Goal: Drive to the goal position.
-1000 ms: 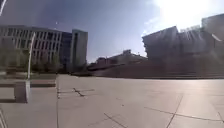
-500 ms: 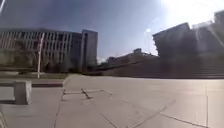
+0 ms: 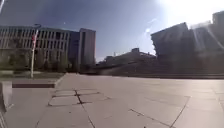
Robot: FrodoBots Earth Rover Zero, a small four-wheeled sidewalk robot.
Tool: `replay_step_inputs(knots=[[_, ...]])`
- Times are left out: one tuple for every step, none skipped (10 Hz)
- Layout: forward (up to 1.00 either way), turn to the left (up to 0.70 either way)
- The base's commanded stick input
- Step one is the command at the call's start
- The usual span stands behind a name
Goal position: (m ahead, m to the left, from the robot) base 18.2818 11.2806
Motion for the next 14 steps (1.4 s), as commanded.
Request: replay_step_inputs(knots=[[1.0, -0.09], [1.0, -0.09], [1.0, -0.09], [1.0, 0.14], [1.0, 0.31], [1.0, 0.31], [1.0, 0.31], [1.0, 0.31], [1.0, 0.31], [1.0, 0.31], [1.0, 0.31], [1.0, 0.31], [1.0, 0.31], [1.0, 0.31]])
